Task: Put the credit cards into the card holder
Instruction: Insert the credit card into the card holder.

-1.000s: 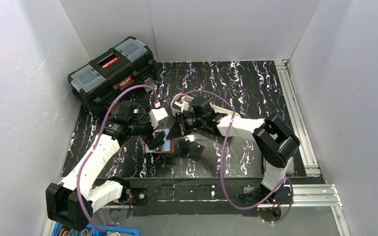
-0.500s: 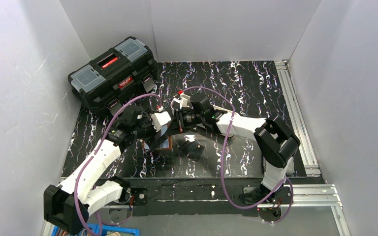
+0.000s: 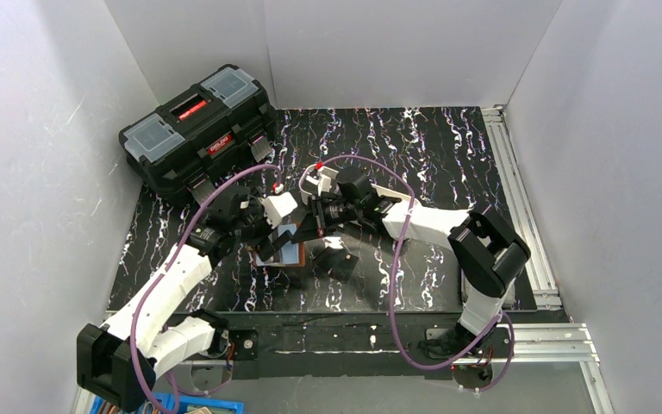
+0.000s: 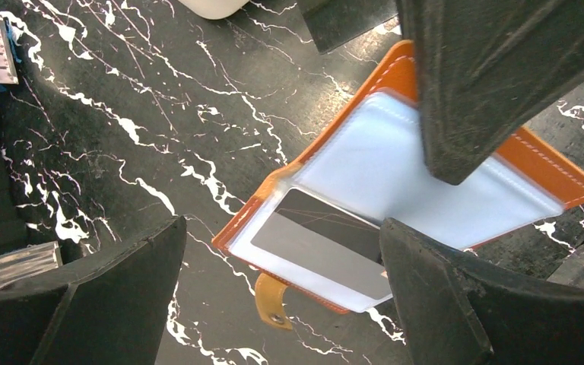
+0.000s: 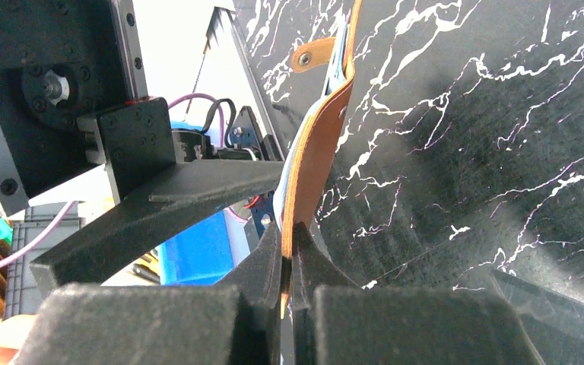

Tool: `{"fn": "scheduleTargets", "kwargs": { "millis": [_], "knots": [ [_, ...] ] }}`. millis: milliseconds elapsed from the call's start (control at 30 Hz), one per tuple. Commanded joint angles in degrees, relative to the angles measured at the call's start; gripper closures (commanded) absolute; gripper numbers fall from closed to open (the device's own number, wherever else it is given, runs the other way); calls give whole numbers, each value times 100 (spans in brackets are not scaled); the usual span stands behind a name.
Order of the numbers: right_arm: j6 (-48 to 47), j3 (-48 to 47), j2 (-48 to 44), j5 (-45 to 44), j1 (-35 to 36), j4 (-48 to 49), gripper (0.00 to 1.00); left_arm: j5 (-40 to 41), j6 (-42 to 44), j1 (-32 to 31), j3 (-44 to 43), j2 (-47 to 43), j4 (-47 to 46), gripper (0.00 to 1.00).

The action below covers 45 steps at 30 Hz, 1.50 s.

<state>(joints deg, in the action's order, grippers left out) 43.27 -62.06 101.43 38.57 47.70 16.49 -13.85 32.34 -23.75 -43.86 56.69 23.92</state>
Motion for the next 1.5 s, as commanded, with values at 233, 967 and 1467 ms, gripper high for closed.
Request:
{"fn": "scheduleTargets", "kwargs": {
  "millis": [233,967,1467],
  "knots": [
    [35,575,-735,-26,-143,659,99,43,240,10,46,-156,238,1],
    [-19,383,-761,-49,-138,518,99,-1191,-1038,10,-710,247,579,1],
    [339,405,-728,343,-138,1152,99,-525,-485,8,-174,182,259,1]
  ]
}}
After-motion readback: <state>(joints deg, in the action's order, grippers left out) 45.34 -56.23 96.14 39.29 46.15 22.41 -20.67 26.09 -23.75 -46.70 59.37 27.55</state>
